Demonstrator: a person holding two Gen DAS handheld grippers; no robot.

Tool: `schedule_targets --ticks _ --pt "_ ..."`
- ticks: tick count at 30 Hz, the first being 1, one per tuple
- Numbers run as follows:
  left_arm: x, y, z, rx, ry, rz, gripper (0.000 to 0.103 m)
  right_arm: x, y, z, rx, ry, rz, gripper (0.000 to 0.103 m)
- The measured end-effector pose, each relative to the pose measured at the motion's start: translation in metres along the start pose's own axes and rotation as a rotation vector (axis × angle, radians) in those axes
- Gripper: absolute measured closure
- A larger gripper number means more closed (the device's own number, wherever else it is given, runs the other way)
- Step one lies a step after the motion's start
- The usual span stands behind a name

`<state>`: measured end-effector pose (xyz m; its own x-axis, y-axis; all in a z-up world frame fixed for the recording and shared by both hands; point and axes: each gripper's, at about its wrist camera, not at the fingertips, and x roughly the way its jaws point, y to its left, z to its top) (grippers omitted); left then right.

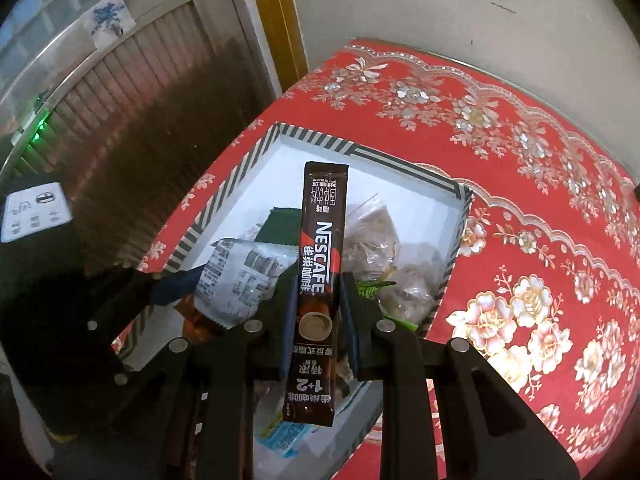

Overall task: Organize snacks
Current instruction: 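Lower both packets into the box and open both grippers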

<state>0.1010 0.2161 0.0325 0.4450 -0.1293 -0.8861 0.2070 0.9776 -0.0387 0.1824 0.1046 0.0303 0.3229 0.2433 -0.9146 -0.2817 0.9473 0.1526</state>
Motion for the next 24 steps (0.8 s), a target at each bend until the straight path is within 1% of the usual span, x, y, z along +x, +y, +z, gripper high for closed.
schedule_targets --ticks 3,24 --pt "-0.0003 0.0001 0.0004 -0.001 0.000 0.002 0.048 0.0029 -0.0028 -0.0013 0.006 0.011 -0.003 0.083" --pt "-0.0018 -0.0057 -0.0001 0.017 -0.009 -0.005 0.048 -0.0012 0.0013 0.0014 0.002 -0.011 -0.013 0.083"
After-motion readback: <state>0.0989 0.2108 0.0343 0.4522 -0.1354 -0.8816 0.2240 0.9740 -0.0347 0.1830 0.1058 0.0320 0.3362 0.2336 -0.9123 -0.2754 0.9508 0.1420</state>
